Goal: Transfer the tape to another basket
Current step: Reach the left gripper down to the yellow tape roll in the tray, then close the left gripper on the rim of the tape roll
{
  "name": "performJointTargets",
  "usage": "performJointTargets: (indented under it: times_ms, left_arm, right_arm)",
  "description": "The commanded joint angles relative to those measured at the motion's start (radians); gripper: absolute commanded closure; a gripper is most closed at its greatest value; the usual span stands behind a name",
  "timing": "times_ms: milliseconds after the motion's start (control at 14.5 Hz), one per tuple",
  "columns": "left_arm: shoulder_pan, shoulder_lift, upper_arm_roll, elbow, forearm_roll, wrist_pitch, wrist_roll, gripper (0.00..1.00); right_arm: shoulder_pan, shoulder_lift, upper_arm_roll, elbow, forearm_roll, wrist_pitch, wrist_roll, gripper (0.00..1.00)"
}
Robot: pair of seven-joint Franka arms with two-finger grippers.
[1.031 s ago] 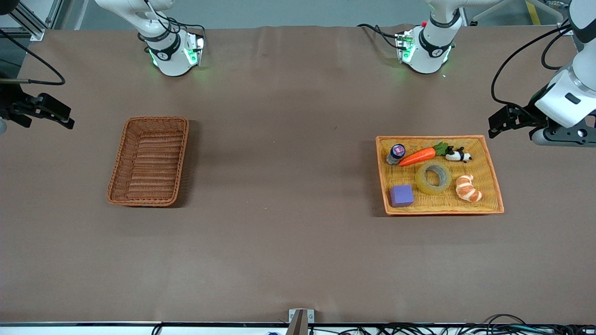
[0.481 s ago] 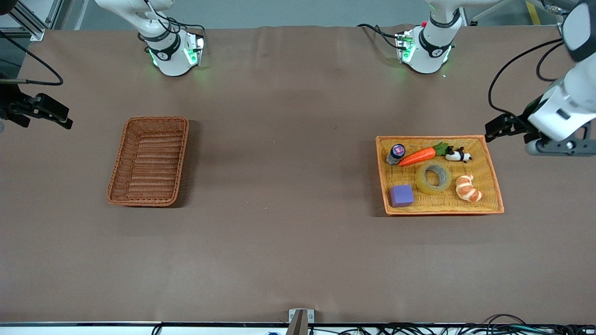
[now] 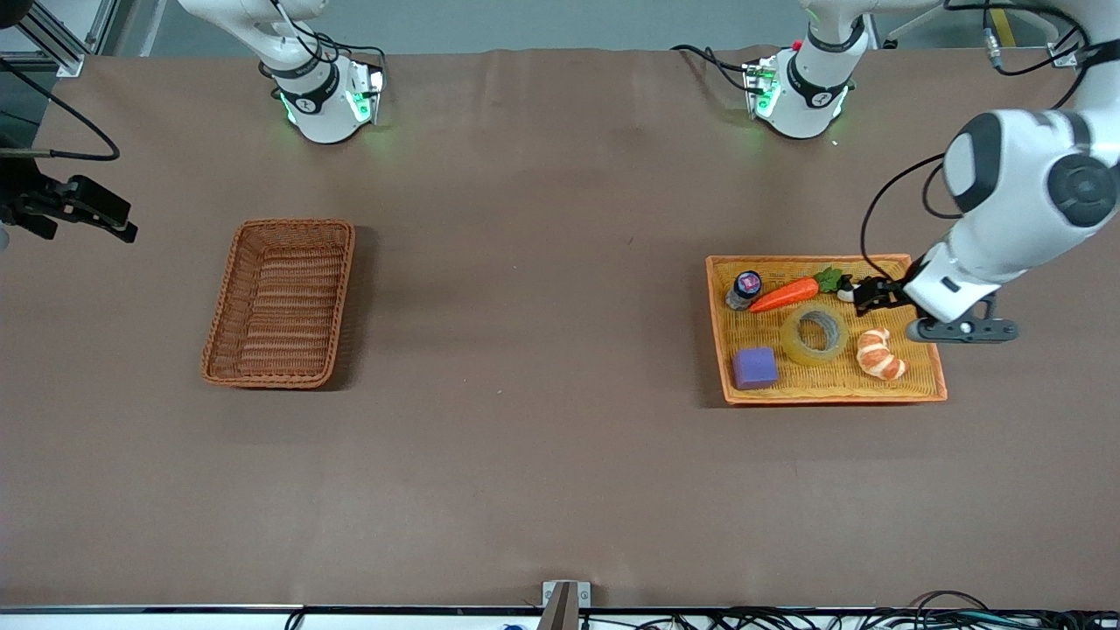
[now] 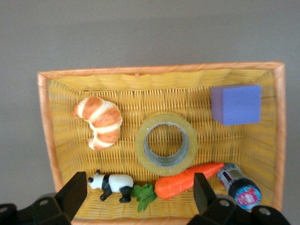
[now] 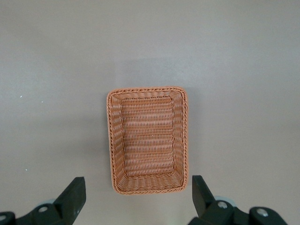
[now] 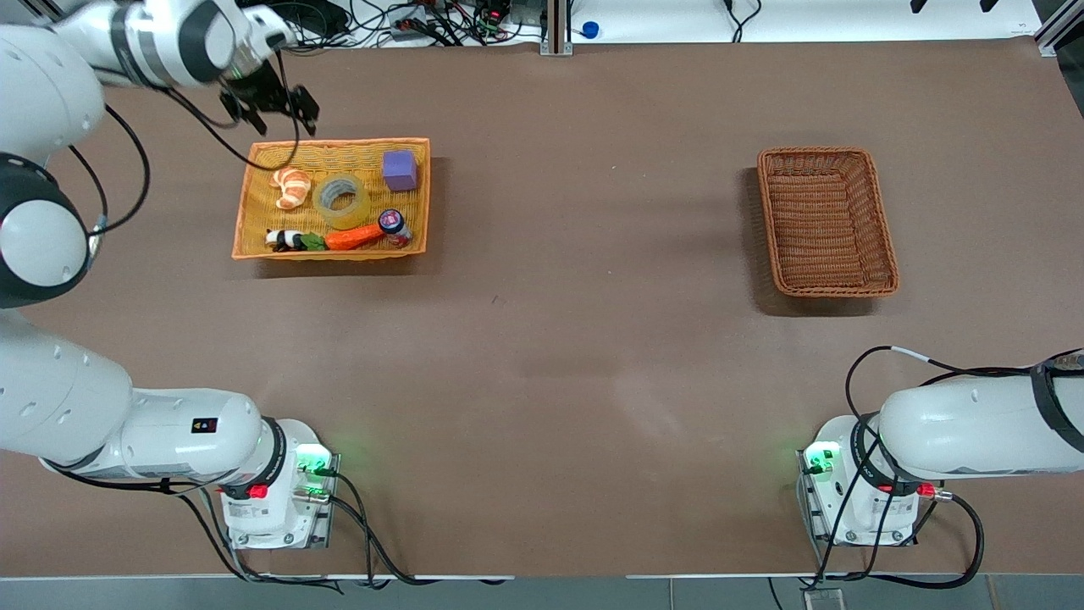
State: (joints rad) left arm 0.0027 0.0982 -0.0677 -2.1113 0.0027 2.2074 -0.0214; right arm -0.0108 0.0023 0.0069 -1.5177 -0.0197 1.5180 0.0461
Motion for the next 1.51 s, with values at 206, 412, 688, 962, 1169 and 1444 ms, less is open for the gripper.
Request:
performJointTargets:
  times_ms: [206, 412, 688, 962, 1169, 1444]
  left_arm:
    - [0.008, 0.149, 0.002, -0.047, -0.004, 0.146, -0.017, 0.00]
    - [0.010, 0.208, 0.002, -0.072, -0.004, 0.224, -0.020, 0.01]
    - [0.016, 0.281, 0.002, -0.075, -0.004, 0.311, -0.025, 0.08]
    - [0.019, 0.281, 0.002, -0.101, -0.006, 0.313, -0.025, 0.68]
    - [0.036, 0.253, 0.002, -0.107, -0.004, 0.311, -0.022, 1.00]
    - [0.036, 0.140, -0.001, -0.078, -0.004, 0.192, -0.022, 1.00]
  right_arm:
    - [-0.006, -0.012, 0.007, -0.013, 0.012, 0.002, -0.008, 0.00]
    - [-0.008, -0.010, 0.007, -0.015, 0.012, 0.002, -0.008, 0.00]
    - [-0.008, -0.010, 0.007, -0.015, 0.014, 0.001, -0.008, 0.00]
    - [-0.008, -0.010, 0.007, -0.015, 0.012, 0.002, -0.009, 0.00]
    - [-0.008, -0.010, 0.007, -0.015, 0.014, 0.001, -0.008, 0.00]
    - [-0.008, -0.010, 0.007, -0.015, 0.012, 0.001, -0.009, 0.00]
